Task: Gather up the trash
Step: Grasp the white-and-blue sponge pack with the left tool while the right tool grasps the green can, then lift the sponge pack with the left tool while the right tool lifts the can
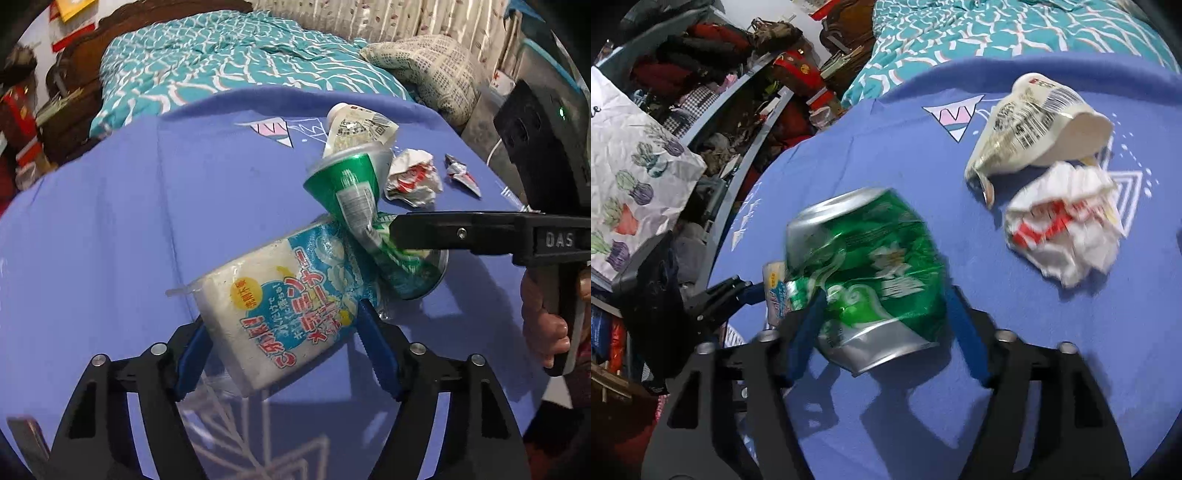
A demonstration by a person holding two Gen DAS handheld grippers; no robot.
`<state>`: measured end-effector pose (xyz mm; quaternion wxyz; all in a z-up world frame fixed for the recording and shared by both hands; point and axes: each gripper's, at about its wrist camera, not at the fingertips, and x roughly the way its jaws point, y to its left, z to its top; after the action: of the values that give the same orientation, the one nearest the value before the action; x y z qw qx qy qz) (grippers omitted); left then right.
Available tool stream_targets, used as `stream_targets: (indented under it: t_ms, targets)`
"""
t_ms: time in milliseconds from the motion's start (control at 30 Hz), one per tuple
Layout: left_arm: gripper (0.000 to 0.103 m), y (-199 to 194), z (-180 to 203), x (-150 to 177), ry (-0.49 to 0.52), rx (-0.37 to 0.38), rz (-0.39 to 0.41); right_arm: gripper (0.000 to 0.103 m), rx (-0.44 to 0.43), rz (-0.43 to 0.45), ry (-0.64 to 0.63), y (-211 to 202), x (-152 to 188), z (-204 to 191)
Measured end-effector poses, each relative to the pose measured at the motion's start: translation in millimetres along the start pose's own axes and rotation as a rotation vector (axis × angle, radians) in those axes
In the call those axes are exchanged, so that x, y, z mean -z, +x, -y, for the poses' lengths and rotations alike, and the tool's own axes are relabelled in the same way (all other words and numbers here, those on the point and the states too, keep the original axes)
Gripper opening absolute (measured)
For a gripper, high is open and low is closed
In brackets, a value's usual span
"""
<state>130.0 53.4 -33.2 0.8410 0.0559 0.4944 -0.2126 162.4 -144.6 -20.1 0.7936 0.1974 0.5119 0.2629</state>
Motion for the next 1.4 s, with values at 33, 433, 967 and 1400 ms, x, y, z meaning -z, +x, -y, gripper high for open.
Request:
stream_targets:
  t_ms: [33, 433, 967, 1400]
  targets:
    - [0.07, -3, 1, 5, -0.013, 0.011, 0.001, 0.05, -0.019, 0.0, 0.005, -6, 7, 0]
    - [0.07, -16, 80, 17, 0.014, 0.134, 0.036, 0.054, 0.09, 0.134, -0.042, -98, 125, 7]
    - [0.071, 18, 207, 12, 0.199, 0.28, -0.037, 0.062, 0.284, 0.431, 0.289, -208, 230, 98]
    - [0.071, 24, 238, 10, 0.238, 0.272, -0.051, 0.062, -0.006, 0.568, 0.46, -246, 260, 122]
